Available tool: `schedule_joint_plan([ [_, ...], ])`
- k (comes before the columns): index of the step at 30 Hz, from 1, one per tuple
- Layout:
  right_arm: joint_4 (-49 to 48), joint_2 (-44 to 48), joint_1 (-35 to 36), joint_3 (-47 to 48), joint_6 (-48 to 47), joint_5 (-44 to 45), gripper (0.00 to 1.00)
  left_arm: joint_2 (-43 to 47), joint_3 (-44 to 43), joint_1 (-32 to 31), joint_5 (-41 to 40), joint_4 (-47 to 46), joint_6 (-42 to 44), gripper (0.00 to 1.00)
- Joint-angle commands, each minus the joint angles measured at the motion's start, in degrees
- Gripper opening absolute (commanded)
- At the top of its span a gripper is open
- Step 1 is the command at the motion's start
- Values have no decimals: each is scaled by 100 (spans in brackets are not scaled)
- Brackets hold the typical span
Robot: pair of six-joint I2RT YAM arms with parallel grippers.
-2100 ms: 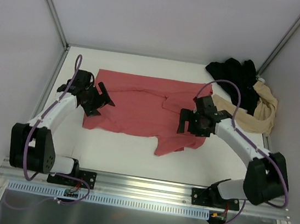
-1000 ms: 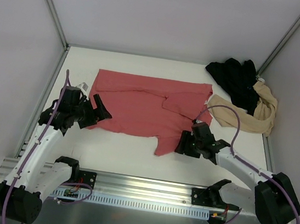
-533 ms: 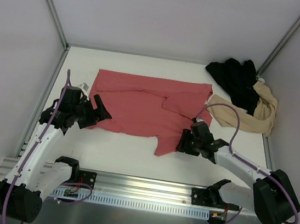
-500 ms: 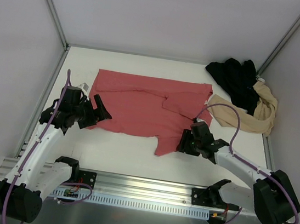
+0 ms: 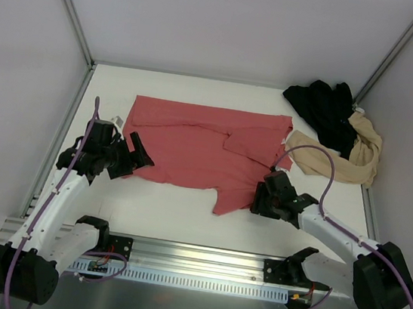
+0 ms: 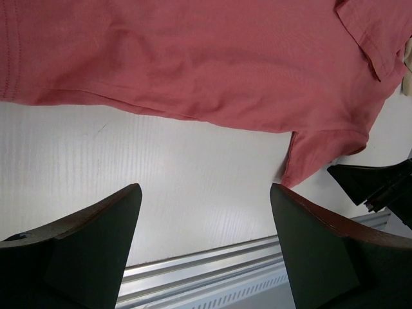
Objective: Fold and stack the t-shirts
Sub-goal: Grap the side of the flattened tshirt closest away from the robot with both arms
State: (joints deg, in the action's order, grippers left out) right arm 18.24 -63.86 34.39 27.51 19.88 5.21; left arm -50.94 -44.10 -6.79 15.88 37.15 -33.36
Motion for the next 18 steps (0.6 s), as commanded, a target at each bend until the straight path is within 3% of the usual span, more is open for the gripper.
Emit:
schedule_joint_plan([
  [1,14,-153,15,-26,-10,112,50,5,15,-42,-111,-50,172,83],
  [18,-382,-892,32,106,25,-56,45,-92,77,-42,-164,-102,234,83],
])
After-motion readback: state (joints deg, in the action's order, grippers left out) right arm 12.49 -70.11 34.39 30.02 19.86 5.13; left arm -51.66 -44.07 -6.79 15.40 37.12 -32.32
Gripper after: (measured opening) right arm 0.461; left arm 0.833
